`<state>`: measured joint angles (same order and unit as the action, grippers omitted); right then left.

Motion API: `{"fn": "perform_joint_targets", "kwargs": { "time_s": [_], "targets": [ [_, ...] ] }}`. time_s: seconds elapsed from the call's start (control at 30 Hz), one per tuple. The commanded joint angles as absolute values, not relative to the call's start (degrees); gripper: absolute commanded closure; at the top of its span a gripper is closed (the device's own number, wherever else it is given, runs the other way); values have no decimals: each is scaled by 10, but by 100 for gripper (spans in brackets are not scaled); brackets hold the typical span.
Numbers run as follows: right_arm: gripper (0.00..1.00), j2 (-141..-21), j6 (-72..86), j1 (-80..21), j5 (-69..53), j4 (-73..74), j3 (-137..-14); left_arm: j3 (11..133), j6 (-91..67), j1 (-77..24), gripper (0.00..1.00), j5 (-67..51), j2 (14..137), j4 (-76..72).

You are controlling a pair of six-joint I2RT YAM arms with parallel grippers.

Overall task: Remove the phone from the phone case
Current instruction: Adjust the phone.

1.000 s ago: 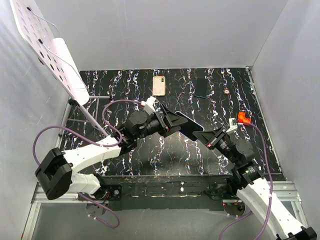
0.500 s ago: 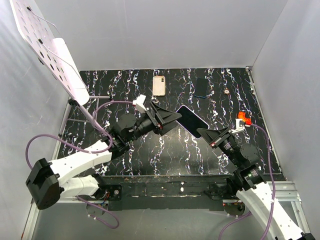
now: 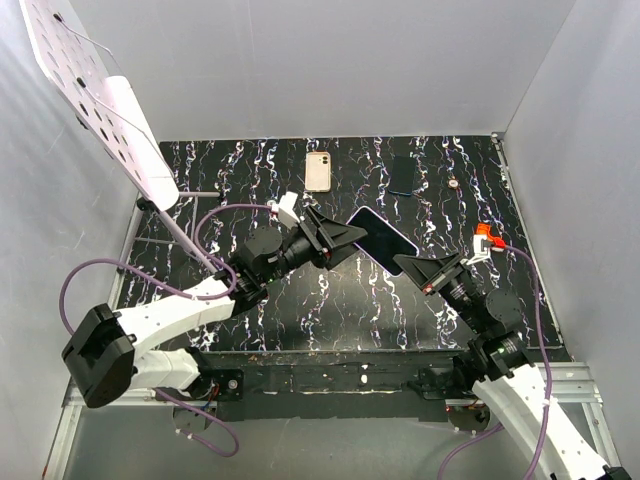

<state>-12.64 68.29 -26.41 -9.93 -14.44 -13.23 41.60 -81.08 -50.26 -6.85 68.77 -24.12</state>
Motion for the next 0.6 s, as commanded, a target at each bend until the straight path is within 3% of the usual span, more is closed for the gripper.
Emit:
{"fn": "perform_joint_targets", "kwargs": {
  "time_s": [0.0, 0.13, 0.4, 0.43, 0.53, 0.57],
  "targets": [
    [99, -157, 707, -265, -142, -260, -164, 427, -827, -502, 34, -68, 725, -301],
    [99, -184, 724, -266, -174, -287, -158, 391, -882, -486, 47, -29, 743, -414],
    [99, -226, 782, -266, -172, -315, -120, 408, -847, -482, 63, -37, 743, -438],
    [99, -229, 785, -266, -173, -318, -117, 404, -851, -480, 68, -37, 744, -446],
    [99, -239, 784, -266, -184, -308, -121, 405, -846, -476, 97, -61, 751, -453],
    [99, -244, 771, -266, -192, -300, -127, 408, -839, -474, 100, -68, 752, -452]
  ]
}}
